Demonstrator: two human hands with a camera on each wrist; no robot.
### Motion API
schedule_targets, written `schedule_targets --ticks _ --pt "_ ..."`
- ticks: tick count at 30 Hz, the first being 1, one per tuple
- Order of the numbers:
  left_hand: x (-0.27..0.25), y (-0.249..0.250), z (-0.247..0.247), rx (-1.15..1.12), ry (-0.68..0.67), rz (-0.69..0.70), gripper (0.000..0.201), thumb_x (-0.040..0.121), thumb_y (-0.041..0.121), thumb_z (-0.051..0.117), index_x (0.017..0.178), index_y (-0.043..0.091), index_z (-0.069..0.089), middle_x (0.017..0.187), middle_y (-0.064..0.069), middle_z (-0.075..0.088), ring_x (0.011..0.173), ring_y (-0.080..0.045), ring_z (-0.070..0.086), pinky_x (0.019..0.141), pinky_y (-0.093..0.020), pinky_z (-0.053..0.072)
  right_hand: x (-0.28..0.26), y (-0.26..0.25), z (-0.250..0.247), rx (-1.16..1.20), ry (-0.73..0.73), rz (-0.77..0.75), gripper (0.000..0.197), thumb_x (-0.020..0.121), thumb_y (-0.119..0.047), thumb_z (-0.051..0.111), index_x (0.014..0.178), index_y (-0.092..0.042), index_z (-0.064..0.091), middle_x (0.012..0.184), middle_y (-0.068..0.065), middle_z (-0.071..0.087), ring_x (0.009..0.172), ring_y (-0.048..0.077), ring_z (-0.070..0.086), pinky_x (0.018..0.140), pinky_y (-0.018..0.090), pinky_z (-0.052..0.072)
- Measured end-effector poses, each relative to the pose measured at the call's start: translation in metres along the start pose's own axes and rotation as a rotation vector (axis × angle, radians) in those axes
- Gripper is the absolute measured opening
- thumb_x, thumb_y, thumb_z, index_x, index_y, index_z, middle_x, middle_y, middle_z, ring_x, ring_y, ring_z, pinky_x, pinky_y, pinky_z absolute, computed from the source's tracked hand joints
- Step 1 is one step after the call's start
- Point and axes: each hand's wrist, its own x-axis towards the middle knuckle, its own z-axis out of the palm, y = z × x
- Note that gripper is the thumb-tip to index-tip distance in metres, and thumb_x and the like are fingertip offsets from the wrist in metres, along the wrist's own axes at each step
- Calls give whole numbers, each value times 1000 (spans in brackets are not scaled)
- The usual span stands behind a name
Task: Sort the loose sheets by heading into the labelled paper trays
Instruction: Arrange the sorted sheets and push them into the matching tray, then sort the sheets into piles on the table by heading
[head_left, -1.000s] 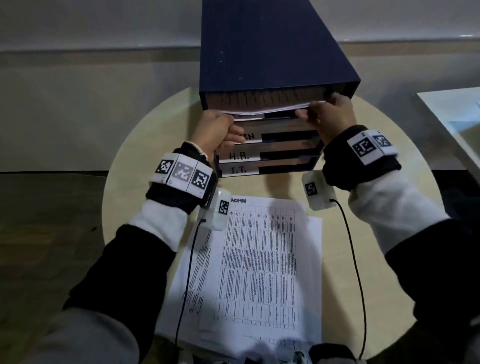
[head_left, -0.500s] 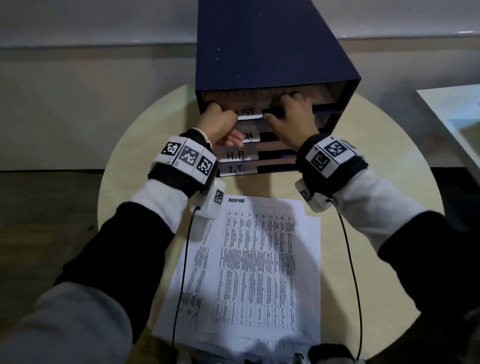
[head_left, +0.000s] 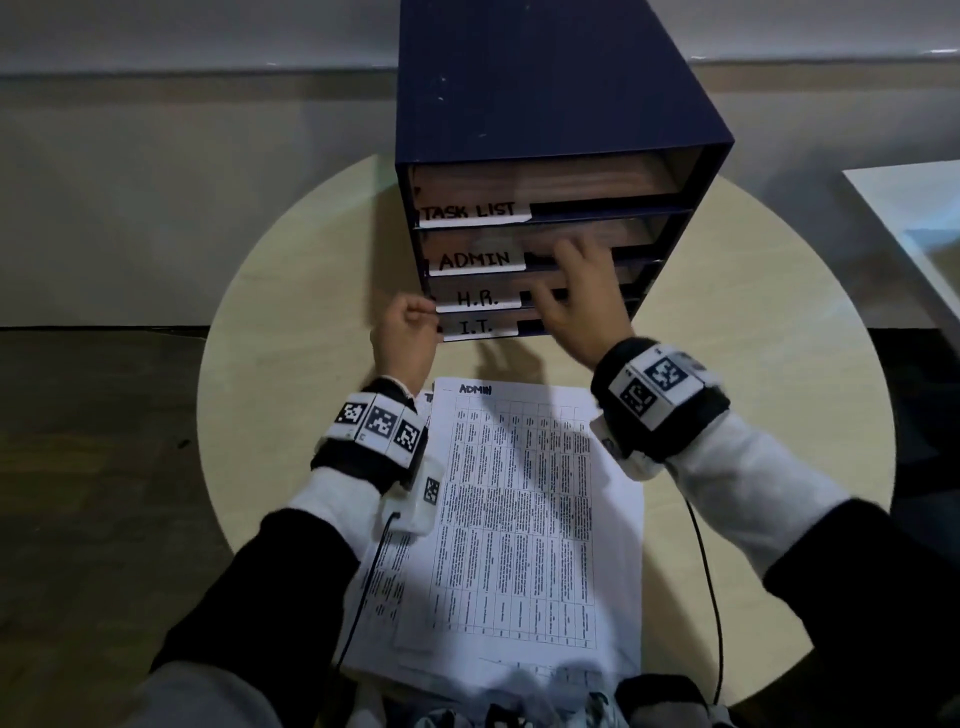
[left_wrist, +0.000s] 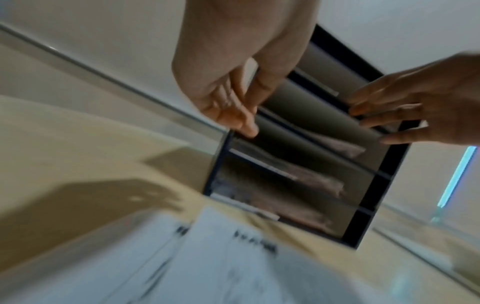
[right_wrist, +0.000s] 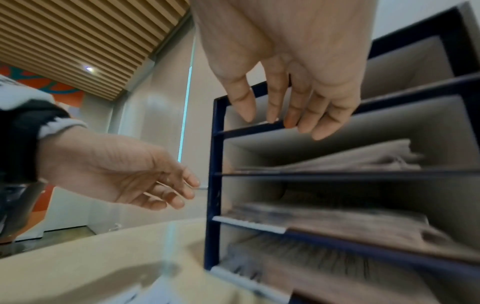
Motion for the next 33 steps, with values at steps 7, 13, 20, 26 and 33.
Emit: schedule_targets --ticks 7,13,20,26,33 --pt "-8 -42 -3 431 -337 -210 13 87 1 51 93 7 60 89 -14 59 90 -26 54 86 -33 46 -60 26 47 -85 -476 161 35 89 -17 54 123 -10 52 134 9 45 125 26 40 107 42 35" --pt "-13 -51 -5 214 -437 -150 31 85 -7 48 67 13 63 62 -10 56 54 -20 44 53 -26 33 -82 41 63 -188 -581 211 63 87 -15 55 143 -19 26 146 5 35 134 23 32 108 46 27" --pt "-3 -54 -17 360 -414 -127 21 85 -1 54 102 9 60 107 -10 59 103 -24 54 88 -33 46 -84 45 62 -264 -566 196 43 85 -15 55 126 -17 42 127 4 48 120 24 42 101 44 29" --pt "-8 -67 -26 959 -426 -132 84 72 28 76 140 15 27 135 -15 26 127 -35 28 104 -41 32 -98 39 57 -257 -440 -74 39 78 -6 63 116 -12 54 114 6 58 109 26 52 92 41 34" --pt "-19 -78 -20 931 -353 -114 66 78 38 70 128 11 38 128 -17 33 121 -35 34 97 -43 38 -119 47 62 -243 -300 -255 80 50 -8 86 121 -22 52 103 3 69 86 24 67 69 41 51"
